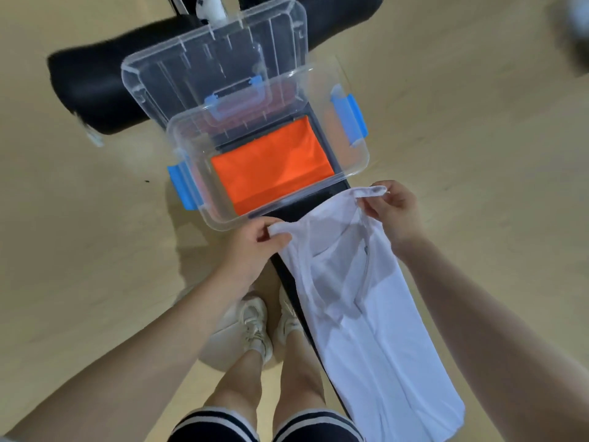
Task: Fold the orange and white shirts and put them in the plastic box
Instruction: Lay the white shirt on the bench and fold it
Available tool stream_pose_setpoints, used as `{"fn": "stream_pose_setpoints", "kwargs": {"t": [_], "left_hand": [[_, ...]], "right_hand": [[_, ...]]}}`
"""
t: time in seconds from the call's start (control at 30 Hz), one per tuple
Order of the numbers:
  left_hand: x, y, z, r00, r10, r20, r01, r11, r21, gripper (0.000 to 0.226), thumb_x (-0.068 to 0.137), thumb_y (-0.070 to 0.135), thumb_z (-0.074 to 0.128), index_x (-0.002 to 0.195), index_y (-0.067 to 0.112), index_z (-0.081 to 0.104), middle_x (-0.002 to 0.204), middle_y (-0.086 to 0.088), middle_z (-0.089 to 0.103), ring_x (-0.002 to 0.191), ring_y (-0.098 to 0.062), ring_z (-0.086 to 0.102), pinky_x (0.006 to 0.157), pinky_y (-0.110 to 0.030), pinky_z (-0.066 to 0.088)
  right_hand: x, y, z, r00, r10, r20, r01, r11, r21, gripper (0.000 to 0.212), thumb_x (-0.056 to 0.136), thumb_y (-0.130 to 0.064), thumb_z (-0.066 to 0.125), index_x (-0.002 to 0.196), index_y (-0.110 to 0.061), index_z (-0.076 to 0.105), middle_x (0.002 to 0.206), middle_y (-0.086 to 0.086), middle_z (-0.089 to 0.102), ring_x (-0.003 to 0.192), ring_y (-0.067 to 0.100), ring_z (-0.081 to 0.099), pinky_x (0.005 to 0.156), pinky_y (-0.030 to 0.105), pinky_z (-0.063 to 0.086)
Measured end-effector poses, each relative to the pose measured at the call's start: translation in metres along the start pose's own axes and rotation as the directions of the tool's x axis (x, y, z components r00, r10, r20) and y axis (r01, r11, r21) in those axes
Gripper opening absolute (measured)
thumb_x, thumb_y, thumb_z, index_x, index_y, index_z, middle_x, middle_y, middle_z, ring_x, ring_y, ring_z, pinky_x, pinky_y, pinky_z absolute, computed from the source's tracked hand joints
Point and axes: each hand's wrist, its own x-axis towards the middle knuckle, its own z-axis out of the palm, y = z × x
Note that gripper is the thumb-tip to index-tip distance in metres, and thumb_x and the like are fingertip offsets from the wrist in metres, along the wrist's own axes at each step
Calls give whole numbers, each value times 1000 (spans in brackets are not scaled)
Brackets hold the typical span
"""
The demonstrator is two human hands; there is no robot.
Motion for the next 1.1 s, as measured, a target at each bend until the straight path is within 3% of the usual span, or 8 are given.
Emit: {"fn": "stream_pose_setpoints", "kwargs": {"t": [0.2, 0.37, 0.47, 0.57, 0.77, 0.83, 0.97, 1.1], "left_hand": [[-4, 40, -20, 986, 88, -144, -92, 996, -17, 20, 84, 6, 60, 76, 23, 57, 76, 8, 56, 69, -3, 49, 57, 0, 38], [-13, 36, -12, 980, 117, -159, -120, 993, -15, 25, 82, -1, 59, 72, 22, 56, 73, 7, 56, 67, -5, 49, 58, -3, 39], [-26, 7, 0, 991, 76, -108, -74, 997, 18, 24, 80, -1, 60, 72, 21, 58, 73, 2, 54, 67, -9, 45, 63, -17, 39], [-43, -35, 23, 999, 6, -44, -2, 997, 77, 25, 83, 2, 60, 70, 22, 57, 68, 3, 53, 65, -11, 46, 63, -24, 37], [-86, -116, 93, 991, -130, -26, 130, 992, 2, 5, 83, 17, 65, 78, 17, 63, 70, 5, 56, 65, -5, 51, 58, -6, 40], [-97, -143, 117, 987, -121, -105, 122, 993, 3, 9, 85, 15, 63, 76, 18, 60, 69, 5, 54, 63, -1, 51, 60, -6, 39], [-114, -193, 159, 908, -178, -380, 169, 984, -57, 22, 83, 6, 63, 95, 19, 50, 88, 8, 54, 78, -10, 54, 81, -30, 46], [-125, -213, 191, 809, -333, -484, 255, 941, -220, 36, 78, 10, 68, 107, 15, 48, 97, 0, 57, 81, -14, 57, 76, -27, 49]], "right_hand": [[-4, -44, 12, 996, -23, 91, 10, 991, 137, 20, 90, -2, 53, 75, -15, 57, 75, 5, 60, 72, 16, 58, 75, 26, 49], [-13, -59, 6, 985, 170, 20, -167, 931, 325, 29, 90, -7, 40, 66, -11, 55, 65, 1, 62, 61, 13, 62, 66, 24, 55], [-21, -40, -6, 974, 213, -82, -205, 973, 103, 33, 90, -29, 50, 61, -14, 53, 65, 2, 54, 59, 14, 54, 57, 24, 50], [-36, -1, -19, 964, 240, -115, -252, 963, -98, 22, 87, -8, 55, 66, -14, 49, 63, 5, 48, 54, 16, 46, 50, 21, 45], [-64, 93, -55, 938, 312, -152, -335, 928, -165, 20, 84, 1, 52, 100, -9, 48, 63, 4, 49, 48, 15, 44, 49, 24, 39], [-70, 126, -67, 929, 334, -161, -361, 915, -180, 20, 84, -4, 55, 101, -12, 49, 67, 1, 52, 54, 16, 48, 54, 26, 43], [-79, 186, -90, 924, 344, -167, -372, 908, -192, 14, 82, -6, 54, 94, -13, 55, 68, 1, 56, 53, 15, 52, 59, 31, 47], [-86, 221, -109, 941, 285, -181, -320, 925, -203, 14, 81, -3, 51, 90, -12, 56, 69, 0, 55, 54, 14, 50, 54, 28, 45]]}}
